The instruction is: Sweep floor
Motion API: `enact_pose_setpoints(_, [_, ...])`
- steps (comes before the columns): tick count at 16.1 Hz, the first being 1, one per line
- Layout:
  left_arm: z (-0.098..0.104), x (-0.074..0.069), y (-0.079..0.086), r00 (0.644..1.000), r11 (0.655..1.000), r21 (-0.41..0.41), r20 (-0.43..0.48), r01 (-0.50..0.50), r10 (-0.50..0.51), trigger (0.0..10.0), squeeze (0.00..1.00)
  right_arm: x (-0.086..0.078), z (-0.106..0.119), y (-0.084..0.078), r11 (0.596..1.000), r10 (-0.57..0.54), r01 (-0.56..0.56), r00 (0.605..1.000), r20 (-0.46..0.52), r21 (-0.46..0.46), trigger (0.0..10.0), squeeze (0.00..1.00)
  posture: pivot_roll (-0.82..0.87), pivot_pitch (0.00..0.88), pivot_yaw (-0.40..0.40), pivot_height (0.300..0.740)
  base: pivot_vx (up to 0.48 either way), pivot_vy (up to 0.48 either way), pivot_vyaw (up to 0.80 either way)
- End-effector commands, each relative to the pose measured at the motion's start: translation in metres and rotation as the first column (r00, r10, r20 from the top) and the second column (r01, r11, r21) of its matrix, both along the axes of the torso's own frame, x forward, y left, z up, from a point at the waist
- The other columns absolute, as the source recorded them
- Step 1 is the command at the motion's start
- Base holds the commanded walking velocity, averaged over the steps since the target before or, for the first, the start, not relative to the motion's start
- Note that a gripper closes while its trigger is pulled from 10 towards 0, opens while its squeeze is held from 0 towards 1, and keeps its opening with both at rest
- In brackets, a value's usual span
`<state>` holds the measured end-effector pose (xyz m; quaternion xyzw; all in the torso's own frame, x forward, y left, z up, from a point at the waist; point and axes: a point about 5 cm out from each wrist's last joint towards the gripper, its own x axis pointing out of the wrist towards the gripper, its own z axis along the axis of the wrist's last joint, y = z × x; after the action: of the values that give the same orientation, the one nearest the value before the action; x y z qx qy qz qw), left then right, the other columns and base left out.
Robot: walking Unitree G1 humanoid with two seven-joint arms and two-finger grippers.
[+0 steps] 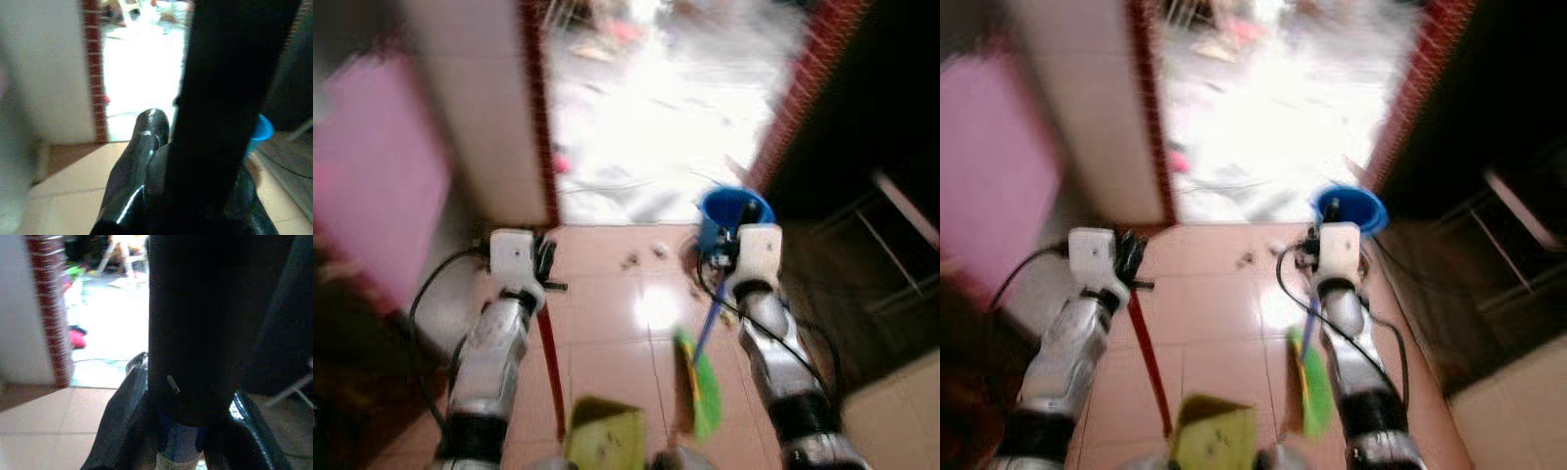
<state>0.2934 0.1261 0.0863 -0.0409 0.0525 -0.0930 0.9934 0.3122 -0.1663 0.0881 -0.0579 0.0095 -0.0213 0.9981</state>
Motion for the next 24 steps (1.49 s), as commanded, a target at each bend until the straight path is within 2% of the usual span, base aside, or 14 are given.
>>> enact_pose_setpoints(1, [-0.004,-0.004,-0.004,1.0,1.0,-0.016,-0.009,0.006,-0.007,10.0,0.0,0.005,0.006,-0.004,1.0,-0.012,0.013,1.0,0.016,-0.019,10.0,0.0,-0.06,0.0,-0.026,0.74,0.0,0.48,-0.8])
enact_pose_setpoints(2, [-0.005,-0.004,-0.005,1.0,1.0,-0.028,-0.015,0.002,-0.003,10.0,0.0,0.005,0.006,-0.004,1.0,-0.011,0.011,1.0,0.015,-0.019,10.0,0.0,-0.06,0.0,-0.029,0.74,0.0,0.48,-0.58])
enact_pose_setpoints(3, [-0.003,-0.005,-0.004,1.0,1.0,-0.001,0.006,-0.009,0.009,10.0,0.0,0.006,0.006,-0.004,1.0,-0.011,0.011,1.0,0.013,-0.016,10.0,0.0,-0.05,0.0,-0.033,0.74,0.0,0.48,-0.56])
enact_pose_setpoints(5, [-0.003,-0.005,-0.005,1.0,1.0,-0.009,0.013,-0.021,0.021,10.0,0.0,0.006,0.002,0.0,0.999,-0.005,0.004,1.0,-0.008,-0.044,10.0,0.0,-0.05,0.0,-0.039,0.74,0.0,0.0,0.0])
enact_pose_setpoints(7, [-0.003,-0.006,-0.005,1.0,1.0,0.004,0.02,-0.02,0.02,10.0,0.0,0.005,0.0,0.005,1.0,0.008,-0.008,1.0,-0.019,-0.027,10.0,0.0,-0.05,0.0,-0.034,0.74,0.0,0.0,0.0])
enact_pose_setpoints(8, [-0.004,-0.007,0.0,0.997,0.996,0.053,0.033,-0.068,0.066,10.0,0.0,0.004,-0.001,0.007,1.0,0.016,-0.016,1.0,-0.023,-0.027,10.0,0.0,-0.05,0.0,-0.034,0.74,0.0,0.0,0.0])
enact_pose_setpoints(9, [-0.006,-0.008,0.0,0.998,0.996,0.066,0.022,-0.06,0.058,10.0,0.0,0.004,-0.002,0.006,1.0,0.01,-0.011,1.0,-0.029,-0.017,10.0,0.0,-0.05,0.0,-0.034,0.74,0.0,0.0,0.0])
enact_pose_setpoints(11, [-0.007,-0.01,-0.004,0.999,0.996,0.084,0.028,0.023,-0.026,10.0,0.0,0.003,-0.003,0.004,1.0,-0.017,0.018,1.0,-0.018,0.011,10.0,0.0,-0.04,0.0,-0.019,0.74,0.0,0.0,0.0])
enact_pose_setpoints(12, [-0.004,-0.009,-0.005,0.997,0.991,0.124,0.053,0.045,-0.052,10.0,0.0,0.002,-0.002,0.001,0.999,-0.038,0.038,0.999,-0.012,0.005,10.0,0.0,-0.04,0.0,-0.009,0.74,0.0,0.0,0.0])
enact_pose_setpoints(17, [0.001,0.0,-0.009,0.992,0.983,0.148,0.053,0.105,-0.114,10.0,0.0,-0.008,-0.007,-0.008,0.991,-0.129,0.129,0.992,-0.005,0.031,10.0,0.0,-0.06,0.0,0.061,0.74,0.0,0.0,0.0])
enact_pose_setpoints(20, [0.003,0.004,-0.008,0.991,0.984,0.136,0.055,0.115,-0.124,10.0,0.0,-0.009,-0.008,-0.006,0.991,-0.131,0.131,0.991,-0.007,0.029,10.0,0.0,-0.06,0.0,0.065,0.74,0.0,0.0,0.0])
enact_pose_setpoints(24, [0.004,0.005,-0.007,0.994,0.988,0.134,0.061,0.079,-0.087,10.0,0.0,-0.003,-0.002,0.002,0.995,-0.093,0.093,0.996,-0.006,0.026,10.0,0.0,-0.03,0.0,0.036,0.74,0.0,0.0,0.0])
